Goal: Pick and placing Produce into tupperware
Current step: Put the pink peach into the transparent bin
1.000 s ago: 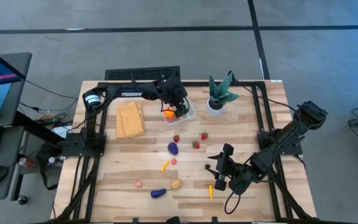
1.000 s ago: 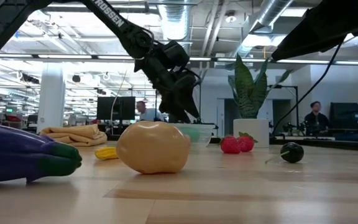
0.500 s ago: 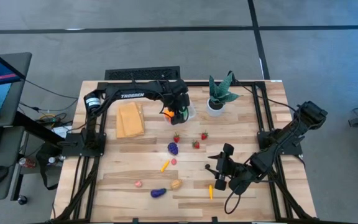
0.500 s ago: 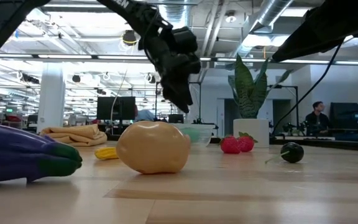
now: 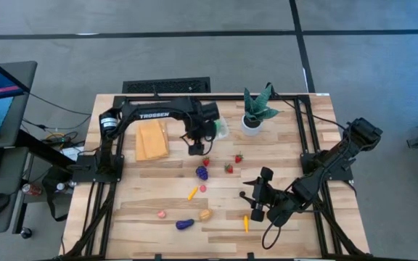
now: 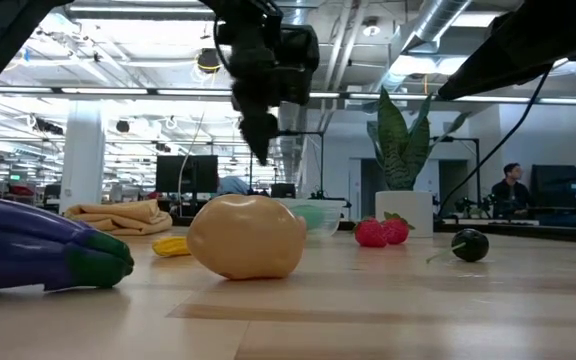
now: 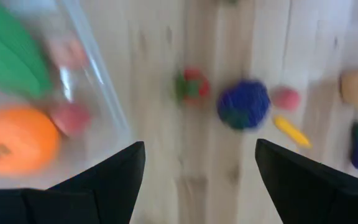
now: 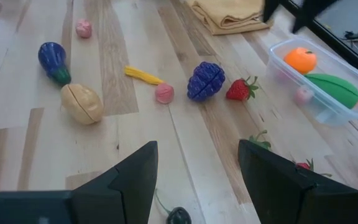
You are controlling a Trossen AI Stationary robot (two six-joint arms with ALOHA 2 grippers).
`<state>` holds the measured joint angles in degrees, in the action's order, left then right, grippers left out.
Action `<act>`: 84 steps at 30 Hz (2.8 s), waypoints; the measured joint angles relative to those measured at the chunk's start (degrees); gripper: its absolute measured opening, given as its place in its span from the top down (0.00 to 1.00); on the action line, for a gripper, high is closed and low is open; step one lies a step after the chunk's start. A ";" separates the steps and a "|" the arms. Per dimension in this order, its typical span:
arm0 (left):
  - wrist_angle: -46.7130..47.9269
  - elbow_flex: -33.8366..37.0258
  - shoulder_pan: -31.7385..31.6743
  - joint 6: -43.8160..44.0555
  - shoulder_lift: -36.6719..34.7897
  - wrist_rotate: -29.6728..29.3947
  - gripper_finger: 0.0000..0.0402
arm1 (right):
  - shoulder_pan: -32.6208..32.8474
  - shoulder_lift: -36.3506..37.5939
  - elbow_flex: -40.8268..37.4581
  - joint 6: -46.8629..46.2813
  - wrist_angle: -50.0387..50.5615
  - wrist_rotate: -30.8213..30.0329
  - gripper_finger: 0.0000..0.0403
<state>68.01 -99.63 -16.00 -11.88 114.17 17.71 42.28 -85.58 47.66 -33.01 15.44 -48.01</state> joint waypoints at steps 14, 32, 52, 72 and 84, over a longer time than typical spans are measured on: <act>14.09 0.42 8.30 6.07 0.00 -0.30 0.26 | -1.93 0.00 0.00 0.63 0.37 -0.02 0.46; 1.83 21.36 27.22 17.90 -15.02 -21.32 0.26 | -2.21 0.04 0.02 0.60 0.84 -0.02 0.46; -39.57 68.32 61.36 55.67 -65.55 -49.97 0.26 | -5.02 0.04 0.04 5.03 -3.10 -0.12 0.46; -57.21 82.31 64.12 62.71 -66.55 -52.79 0.26 | -7.56 0.04 0.04 7.64 -4.37 0.02 0.46; -62.64 82.31 63.95 56.46 -66.42 -52.87 0.26 | -7.56 0.04 0.04 7.63 -4.37 0.02 0.46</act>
<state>5.38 -17.32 47.96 44.58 47.75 -35.17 34.72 -85.54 47.70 -25.39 11.07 -47.99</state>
